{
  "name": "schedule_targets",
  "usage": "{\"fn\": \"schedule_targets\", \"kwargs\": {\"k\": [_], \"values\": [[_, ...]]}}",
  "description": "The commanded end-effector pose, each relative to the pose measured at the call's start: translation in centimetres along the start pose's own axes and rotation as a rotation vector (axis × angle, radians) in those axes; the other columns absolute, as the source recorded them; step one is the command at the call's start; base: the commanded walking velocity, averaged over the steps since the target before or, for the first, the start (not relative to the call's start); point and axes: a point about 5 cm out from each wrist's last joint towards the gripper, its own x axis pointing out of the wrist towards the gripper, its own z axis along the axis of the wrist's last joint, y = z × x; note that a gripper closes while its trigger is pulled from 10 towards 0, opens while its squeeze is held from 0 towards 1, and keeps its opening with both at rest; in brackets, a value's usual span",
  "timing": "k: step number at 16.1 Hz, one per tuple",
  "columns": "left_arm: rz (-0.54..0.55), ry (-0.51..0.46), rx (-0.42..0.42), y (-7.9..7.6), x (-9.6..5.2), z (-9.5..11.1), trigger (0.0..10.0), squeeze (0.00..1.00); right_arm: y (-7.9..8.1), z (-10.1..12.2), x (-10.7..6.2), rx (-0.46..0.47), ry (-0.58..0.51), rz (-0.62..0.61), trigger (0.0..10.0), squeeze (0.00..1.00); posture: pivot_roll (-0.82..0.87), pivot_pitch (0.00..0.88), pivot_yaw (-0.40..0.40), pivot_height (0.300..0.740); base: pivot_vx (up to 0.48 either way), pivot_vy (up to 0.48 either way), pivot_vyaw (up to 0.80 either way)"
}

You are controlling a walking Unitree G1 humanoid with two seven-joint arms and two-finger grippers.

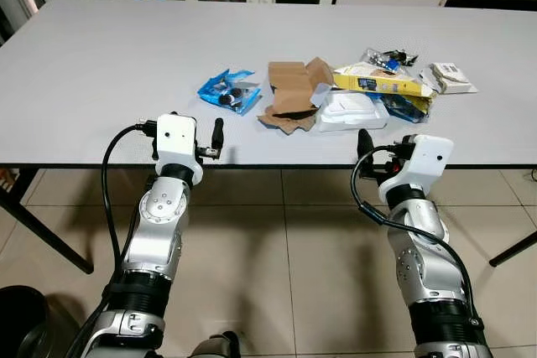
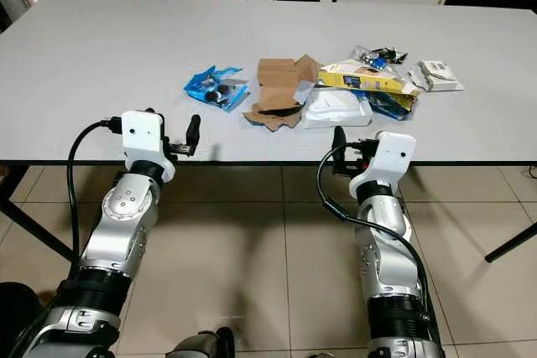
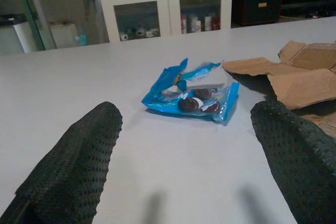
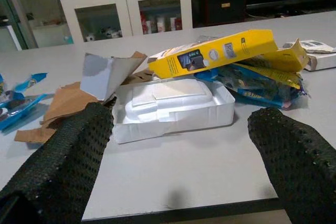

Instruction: Picking trash to rubbish bin

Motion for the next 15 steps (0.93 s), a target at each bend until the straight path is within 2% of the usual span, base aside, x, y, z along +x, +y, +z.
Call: {"fn": "schedule_targets", "kwargs": {"k": [1,3,12,15], "values": [[-0.012,-0.005,0.027,-0.04,0.10,0.26,10.0,0.00,-0.07,-0.20,-0.09,0.003,0.016,-0.001,10.0,0.00,0.00,0.069,-0.016,0.740,0.000,0.000,0.00],[-0.011,-0.008,0.053,-0.01,0.11,0.27,10.0,0.00,0.03,-0.28,-0.13,0.002,0.018,0.003,10.0,0.00,0.00,0.062,-0.014,0.740,0.000,-0.152,0.00],[-0.014,-0.004,0.050,-0.13,0.20,0.32,10.0,0.00,0.31,-0.39,-0.15,0.007,0.021,0.012,10.0,0.00,0.00,0.065,-0.010,0.740,0.000,-0.448,0.00],[0.004,-0.015,0.027,0.15,0.18,0.39,10.0,0.00,0.30,-0.46,-0.12,0.009,0.027,0.015,10.0,0.00,0.01,0.073,-0.014,0.740,0.000,0.000,0.00]]}}
